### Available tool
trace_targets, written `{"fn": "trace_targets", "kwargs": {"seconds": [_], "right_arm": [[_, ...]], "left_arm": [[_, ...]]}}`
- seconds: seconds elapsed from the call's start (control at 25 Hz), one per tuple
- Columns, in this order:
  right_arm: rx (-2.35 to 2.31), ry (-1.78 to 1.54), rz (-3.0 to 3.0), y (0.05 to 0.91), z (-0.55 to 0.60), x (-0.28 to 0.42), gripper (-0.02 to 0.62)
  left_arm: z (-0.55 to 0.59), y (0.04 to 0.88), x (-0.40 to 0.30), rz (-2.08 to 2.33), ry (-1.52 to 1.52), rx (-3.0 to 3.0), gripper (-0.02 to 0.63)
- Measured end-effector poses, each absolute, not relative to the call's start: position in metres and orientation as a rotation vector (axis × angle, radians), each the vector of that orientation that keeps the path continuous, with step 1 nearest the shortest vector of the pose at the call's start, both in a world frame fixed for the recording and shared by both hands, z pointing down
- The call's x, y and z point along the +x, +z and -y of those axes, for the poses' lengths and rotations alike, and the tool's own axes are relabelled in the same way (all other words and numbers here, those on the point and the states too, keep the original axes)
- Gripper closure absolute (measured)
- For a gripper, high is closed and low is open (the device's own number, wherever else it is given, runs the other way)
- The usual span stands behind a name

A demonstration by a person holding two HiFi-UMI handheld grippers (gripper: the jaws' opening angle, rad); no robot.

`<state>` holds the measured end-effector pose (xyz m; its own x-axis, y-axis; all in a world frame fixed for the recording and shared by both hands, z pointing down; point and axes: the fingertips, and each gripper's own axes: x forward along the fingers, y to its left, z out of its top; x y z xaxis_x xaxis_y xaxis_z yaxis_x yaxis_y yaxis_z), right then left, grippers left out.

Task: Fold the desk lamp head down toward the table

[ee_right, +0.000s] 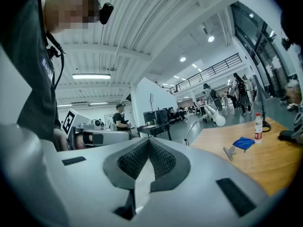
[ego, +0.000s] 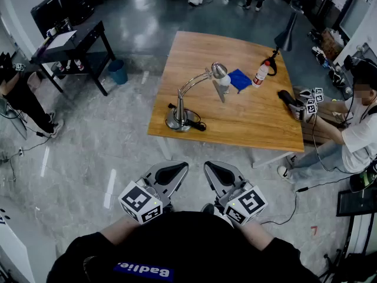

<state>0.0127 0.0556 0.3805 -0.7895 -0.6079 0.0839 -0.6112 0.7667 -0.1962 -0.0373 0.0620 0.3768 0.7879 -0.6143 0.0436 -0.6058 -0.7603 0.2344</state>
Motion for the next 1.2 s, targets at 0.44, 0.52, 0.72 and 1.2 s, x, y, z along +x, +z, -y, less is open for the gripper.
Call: {"fn": "trace_targets", "kwargs": {"seconds": [0.44, 0.52, 0.72, 1.2], "right_arm": [[1.004, 0.341, 2.944, 0.378, -0.064, 0.012, 0.589], [0.992, 0.364, 2.955, 0.378, -0.065, 0.012, 0.589], [0.974, 0.399, 2.968, 0.381, -0.063, 0.016, 0.589], [0.881, 0.386, 2.982, 0.378, -0.049, 0.026, 0.589]], "left_arm": [[-0.068, 0.376, -0.036, 0.958, -0.04, 2.74, 0.597], [-0.069, 0.376, -0.034, 0.955, -0.038, 2.74, 0.597], [-0.067, 0.38, -0.03, 0.971, -0.027, 2.738, 0.597], [-0.051, 0.379, -0.012, 1.033, -0.02, 2.723, 0.597]]}}
